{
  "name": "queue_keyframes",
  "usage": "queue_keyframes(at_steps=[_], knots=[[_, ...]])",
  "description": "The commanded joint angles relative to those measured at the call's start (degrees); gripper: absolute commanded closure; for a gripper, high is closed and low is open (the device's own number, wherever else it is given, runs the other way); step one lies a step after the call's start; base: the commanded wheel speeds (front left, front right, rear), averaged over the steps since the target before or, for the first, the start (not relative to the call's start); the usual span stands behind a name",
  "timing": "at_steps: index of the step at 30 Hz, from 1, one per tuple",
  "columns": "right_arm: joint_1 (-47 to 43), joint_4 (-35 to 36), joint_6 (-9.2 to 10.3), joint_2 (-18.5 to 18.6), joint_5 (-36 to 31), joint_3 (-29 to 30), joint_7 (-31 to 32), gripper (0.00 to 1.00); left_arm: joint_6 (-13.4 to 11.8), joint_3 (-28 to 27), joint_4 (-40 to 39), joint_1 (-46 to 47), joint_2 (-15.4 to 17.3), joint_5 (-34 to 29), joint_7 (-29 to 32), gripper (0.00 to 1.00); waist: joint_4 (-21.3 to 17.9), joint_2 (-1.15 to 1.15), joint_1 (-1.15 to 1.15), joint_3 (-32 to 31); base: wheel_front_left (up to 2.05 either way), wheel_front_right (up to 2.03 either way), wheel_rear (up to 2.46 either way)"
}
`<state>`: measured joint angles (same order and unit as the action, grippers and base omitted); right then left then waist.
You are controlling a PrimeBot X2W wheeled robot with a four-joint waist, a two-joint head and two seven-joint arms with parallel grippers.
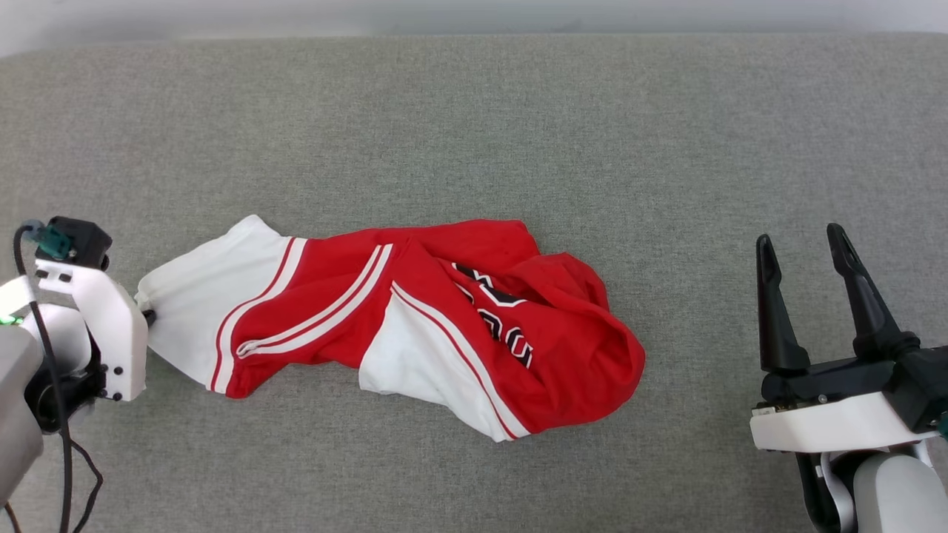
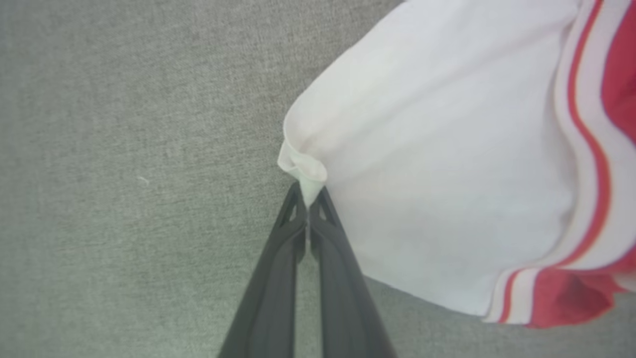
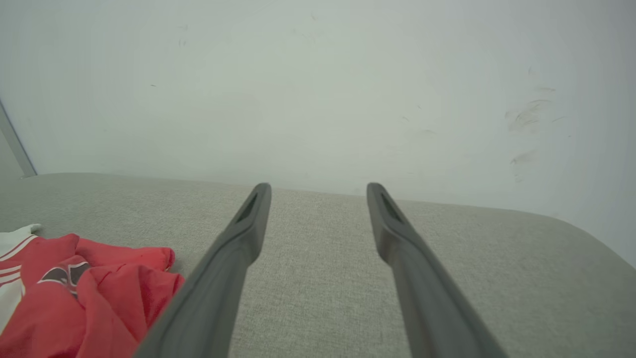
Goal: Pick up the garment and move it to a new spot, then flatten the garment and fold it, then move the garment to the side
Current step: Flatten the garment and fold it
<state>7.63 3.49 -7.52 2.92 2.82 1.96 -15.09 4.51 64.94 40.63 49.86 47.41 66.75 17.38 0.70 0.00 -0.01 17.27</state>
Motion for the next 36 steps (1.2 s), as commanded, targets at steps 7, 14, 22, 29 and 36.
queue_keyframes(at_steps=[7, 14, 22, 29, 36], knots=[[-0.78, -0.27, 0.06, -0.08, -0.72, 0.35, -0.11, 0.00, 0.46, 0.35, 3.91, -2.22, -3.01, 0.60, -1.61, 0.02, -0.12, 0.00, 0.01, -0.88, 0.00, 0.00, 0.00], [-2.48, -0.43, 0.06, -0.09, -0.36, 0.60, -0.11, 0.00, -2.53, -1.36, 4.95, 0.00, -4.39, -3.92, -15.79, 0.00, 1.24, 0.00, 0.01, -5.17, 0.00, 0.00, 0.00], [-5.15, -0.43, 0.06, -0.09, 0.10, 0.77, -0.11, 0.00, -10.10, -4.46, -0.41, -5.31, -5.29, -6.11, -31.13, 0.00, 3.14, 0.00, 0.01, -9.73, 0.00, 0.00, 0.00], [-6.76, -0.35, 0.06, -0.09, -0.05, 0.88, -0.11, 0.00, -20.26, -13.91, -14.68, -13.97, -5.25, -11.83, -32.65, 0.00, 4.48, 0.00, 0.01, -11.88, 0.00, 0.00, 0.00], [-7.34, -0.19, 0.06, -0.09, -0.11, 0.59, -0.11, 0.00, -30.33, -30.47, -31.53, -31.01, -8.11, -24.58, -32.63, 0.00, 4.68, 0.00, 0.01, -13.23, 0.00, 0.00, 0.00]])
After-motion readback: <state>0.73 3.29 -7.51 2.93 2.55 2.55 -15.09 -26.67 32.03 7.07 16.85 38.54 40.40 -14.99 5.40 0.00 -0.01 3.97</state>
